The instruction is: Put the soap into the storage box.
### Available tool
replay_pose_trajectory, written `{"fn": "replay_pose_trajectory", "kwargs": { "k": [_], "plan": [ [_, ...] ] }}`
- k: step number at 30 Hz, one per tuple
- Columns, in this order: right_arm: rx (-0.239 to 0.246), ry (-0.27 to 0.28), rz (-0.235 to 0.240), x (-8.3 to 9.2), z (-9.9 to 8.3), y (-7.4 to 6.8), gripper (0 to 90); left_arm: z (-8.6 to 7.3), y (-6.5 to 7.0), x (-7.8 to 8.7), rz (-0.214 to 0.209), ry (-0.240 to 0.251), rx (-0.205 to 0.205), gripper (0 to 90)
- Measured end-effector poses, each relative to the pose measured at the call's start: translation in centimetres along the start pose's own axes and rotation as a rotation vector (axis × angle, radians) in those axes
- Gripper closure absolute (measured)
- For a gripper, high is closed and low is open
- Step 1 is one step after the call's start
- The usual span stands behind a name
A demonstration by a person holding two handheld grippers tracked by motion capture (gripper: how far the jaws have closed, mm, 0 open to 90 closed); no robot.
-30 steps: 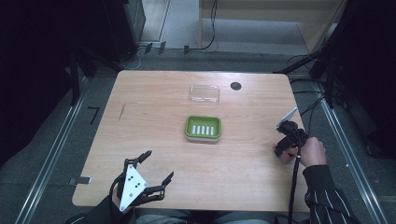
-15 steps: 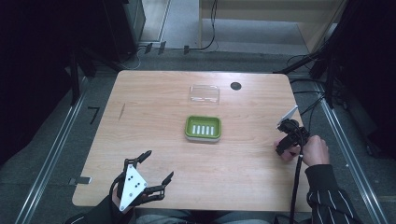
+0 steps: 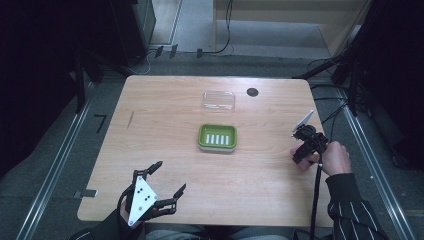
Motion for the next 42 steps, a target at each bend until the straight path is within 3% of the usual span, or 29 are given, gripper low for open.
{"fn": "replay_pose_trajectory", "kwargs": {
  "k": [42],
  "plan": [
    [0.241,0.003,0.002,0.9,4.4,-4.1,38.5,0.0,0.0,0.0,0.002,-0.001,0.001,13.6]
  ]
}}
Point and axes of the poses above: each handheld gripper's, and its own axes: x roughly backward along the jaws, z roughly out of its top, y roughly to its right, the point moved 10 cm from there along -x, roughly forward along the jaws, and after that the axes turned 2 degrees about y, right-handed, at the moved point
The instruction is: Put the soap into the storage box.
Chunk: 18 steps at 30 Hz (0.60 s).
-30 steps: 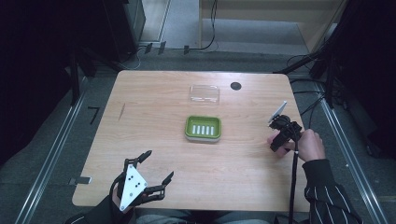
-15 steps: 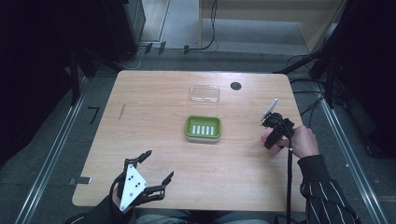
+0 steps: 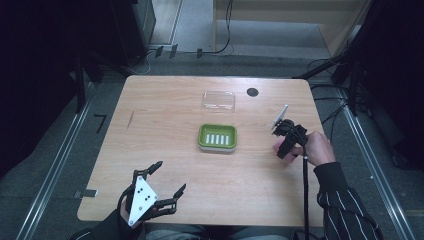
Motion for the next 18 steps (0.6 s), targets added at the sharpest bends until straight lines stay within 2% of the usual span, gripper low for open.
{"fn": "replay_pose_trajectory", "kwargs": {
  "k": [18],
  "plan": [
    [0.073,0.001,0.003,0.4,2.2,-1.0,38.5,0.0,0.0,0.0,0.001,-0.001,0.003,13.6]
  ]
}}
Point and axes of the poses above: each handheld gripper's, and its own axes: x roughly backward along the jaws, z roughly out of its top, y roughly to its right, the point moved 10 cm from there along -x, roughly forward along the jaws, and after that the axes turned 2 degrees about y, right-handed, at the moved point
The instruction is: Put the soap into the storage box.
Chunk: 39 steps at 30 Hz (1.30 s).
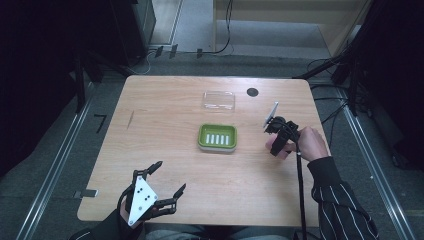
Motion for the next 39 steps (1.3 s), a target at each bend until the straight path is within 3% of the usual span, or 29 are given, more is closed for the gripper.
{"fn": "replay_pose_trajectory", "kwargs": {
  "k": [39],
  "plan": [
    [0.184,0.03,-0.005,1.2,5.1,-2.2,38.5,0.0,-0.1,0.0,0.0,-0.002,-0.002,13.6]
  ]
}}
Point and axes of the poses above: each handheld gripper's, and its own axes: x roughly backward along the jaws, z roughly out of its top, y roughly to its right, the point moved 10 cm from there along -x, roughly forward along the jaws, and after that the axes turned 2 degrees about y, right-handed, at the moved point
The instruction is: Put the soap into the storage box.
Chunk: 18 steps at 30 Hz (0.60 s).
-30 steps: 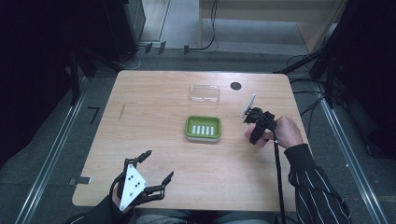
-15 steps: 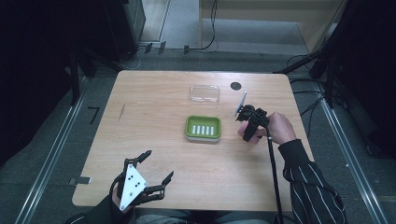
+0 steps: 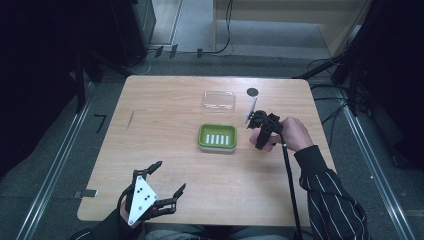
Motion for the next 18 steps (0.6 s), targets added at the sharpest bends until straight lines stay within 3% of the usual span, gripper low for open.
{"fn": "replay_pose_trajectory", "kwargs": {
  "k": [18],
  "plan": [
    [0.106,0.003,-0.013,0.4,1.8,-0.7,38.5,0.0,0.0,0.0,0.002,0.001,0.004,13.6]
  ]
}}
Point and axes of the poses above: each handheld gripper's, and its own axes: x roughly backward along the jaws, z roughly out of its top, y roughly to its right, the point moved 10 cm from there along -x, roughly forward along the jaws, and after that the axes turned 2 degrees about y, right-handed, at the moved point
